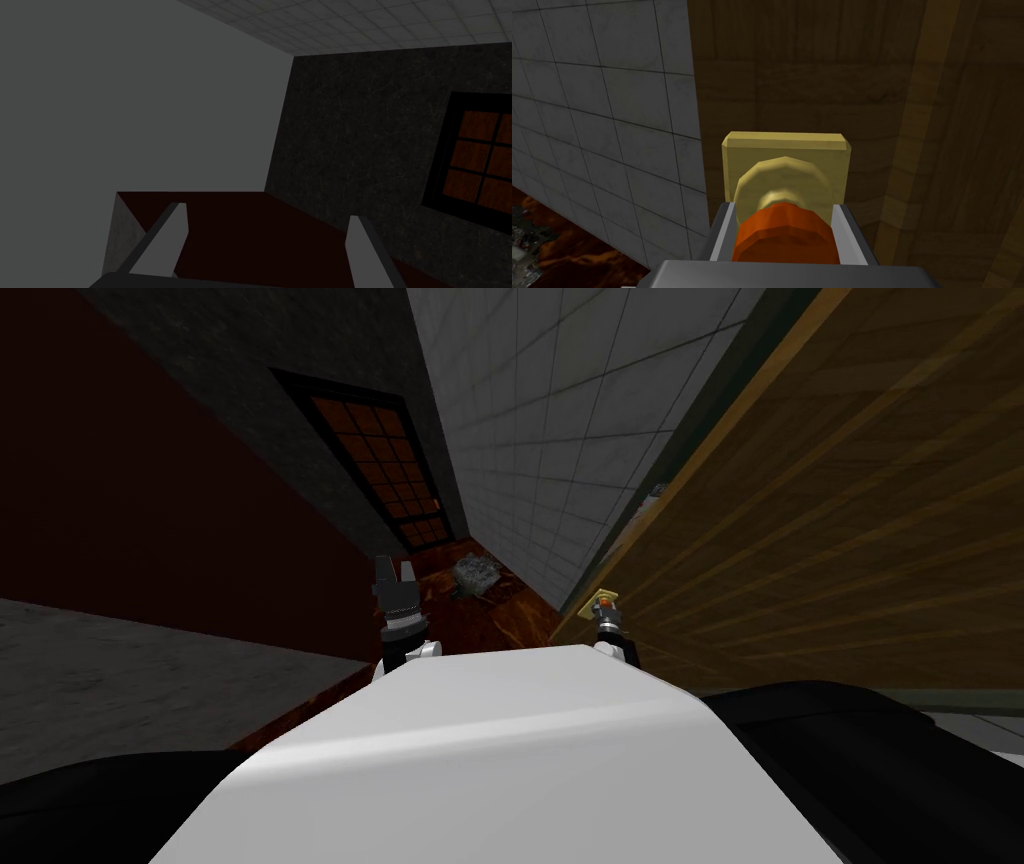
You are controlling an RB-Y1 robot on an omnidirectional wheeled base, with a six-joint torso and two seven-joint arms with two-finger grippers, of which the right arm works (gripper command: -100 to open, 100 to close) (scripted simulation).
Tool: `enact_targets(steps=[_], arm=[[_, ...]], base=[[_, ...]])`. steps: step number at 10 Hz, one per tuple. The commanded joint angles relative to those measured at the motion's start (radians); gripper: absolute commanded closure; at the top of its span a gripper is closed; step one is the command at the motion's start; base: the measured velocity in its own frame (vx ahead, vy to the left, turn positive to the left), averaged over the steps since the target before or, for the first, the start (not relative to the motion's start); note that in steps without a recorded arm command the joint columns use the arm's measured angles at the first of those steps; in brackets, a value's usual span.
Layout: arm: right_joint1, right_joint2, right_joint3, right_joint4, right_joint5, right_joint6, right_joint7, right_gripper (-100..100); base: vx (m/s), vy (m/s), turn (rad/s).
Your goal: Pull the door open
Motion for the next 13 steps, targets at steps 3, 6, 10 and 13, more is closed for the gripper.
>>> enact_targets(steps=[3,6,10,13], arm=[[0.008,-0.008,0.039,-0.026,0.019,0.002,-0.008,100],[0.010,-0.017,0.071,-0.042,0.034,0.002,-0.017,100],[0.015,-0.021,0.091,-0.062,0.044,0.007,-0.018,100],[0.068,-0.086,0.156,-0.087,0.063,-0.051,-0.074,100]], base=[[-0.202,-0.015,0.060],[-0.206,-0.017,0.056],[-0.156,-0.026,0.050],[-0.150,-0.016,0.066]])
